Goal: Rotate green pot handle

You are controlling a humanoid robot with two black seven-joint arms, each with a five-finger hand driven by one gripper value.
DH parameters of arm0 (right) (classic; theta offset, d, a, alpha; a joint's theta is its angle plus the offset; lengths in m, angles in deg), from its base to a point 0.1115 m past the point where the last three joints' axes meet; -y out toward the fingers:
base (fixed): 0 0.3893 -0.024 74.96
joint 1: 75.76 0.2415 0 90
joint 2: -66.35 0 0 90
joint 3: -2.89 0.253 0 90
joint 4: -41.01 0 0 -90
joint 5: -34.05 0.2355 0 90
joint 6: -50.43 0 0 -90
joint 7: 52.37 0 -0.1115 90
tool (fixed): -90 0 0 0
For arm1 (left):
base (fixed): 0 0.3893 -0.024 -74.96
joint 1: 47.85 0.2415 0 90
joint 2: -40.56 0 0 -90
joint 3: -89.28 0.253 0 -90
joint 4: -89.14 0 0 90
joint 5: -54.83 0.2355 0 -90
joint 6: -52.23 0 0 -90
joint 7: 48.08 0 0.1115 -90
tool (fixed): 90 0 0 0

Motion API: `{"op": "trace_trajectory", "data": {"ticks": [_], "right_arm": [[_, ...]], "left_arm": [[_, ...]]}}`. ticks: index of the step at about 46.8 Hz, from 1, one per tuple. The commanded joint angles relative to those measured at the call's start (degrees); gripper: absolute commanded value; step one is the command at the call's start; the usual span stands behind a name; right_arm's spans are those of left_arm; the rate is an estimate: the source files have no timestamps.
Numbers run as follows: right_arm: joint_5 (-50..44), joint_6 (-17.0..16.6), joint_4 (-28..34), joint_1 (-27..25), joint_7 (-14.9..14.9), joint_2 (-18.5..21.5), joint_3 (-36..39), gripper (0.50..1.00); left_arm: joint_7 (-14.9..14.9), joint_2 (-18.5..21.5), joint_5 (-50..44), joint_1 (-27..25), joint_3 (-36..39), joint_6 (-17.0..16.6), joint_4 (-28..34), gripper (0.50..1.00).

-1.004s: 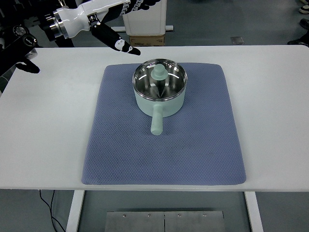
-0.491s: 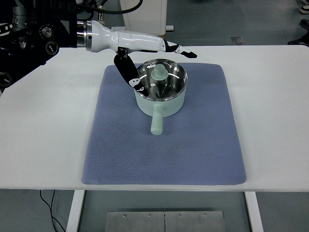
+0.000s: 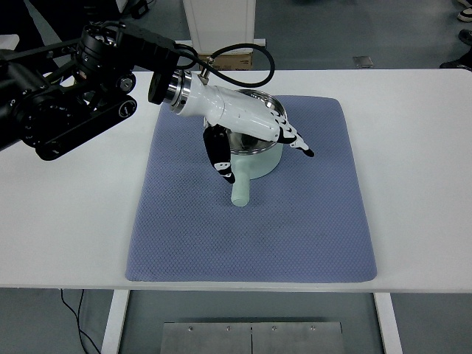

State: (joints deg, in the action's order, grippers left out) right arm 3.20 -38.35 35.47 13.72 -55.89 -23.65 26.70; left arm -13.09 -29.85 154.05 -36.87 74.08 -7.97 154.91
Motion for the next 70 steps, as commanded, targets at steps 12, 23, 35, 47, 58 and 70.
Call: {"op": "trace_trajectory", "data": {"ticks": [12,23,35,47,58,70], "right_arm": [[0.0,0.0,0.0,0.0,0.0,0.0,0.0,1.000],[0.0,0.0,0.0,0.0,0.0,0.0,0.0,1.000],[0.0,0.0,0.0,0.0,0.0,0.0,0.0,1.000],[0.0,0.0,0.0,0.0,0.0,0.0,0.0,1.000],[0.0,0.0,0.0,0.0,0.0,0.0,0.0,1.000],[0.0,0.0,0.0,0.0,0.0,0.0,0.0,1.000]], "left_arm": [[0.0,-1.1,3.6,-3.0,8.5,-0.9,0.1,1.000],[0.0,-2.0,9.6,-2.9,11.4,-5.6,0.1,1.000],[0.0,-4.9,9.5,-2.5,12.8,-5.5,0.2,1.000],[0.0,-5.3,9.4,-2.7,13.9,-4.7,0.2,1.000],[0.0,-4.6,9.2,-2.7,14.5,-2.7,2.3,1.000],[0.0,-3.6,9.2,-2.7,14.5,-1.4,2.8,1.000]]}}
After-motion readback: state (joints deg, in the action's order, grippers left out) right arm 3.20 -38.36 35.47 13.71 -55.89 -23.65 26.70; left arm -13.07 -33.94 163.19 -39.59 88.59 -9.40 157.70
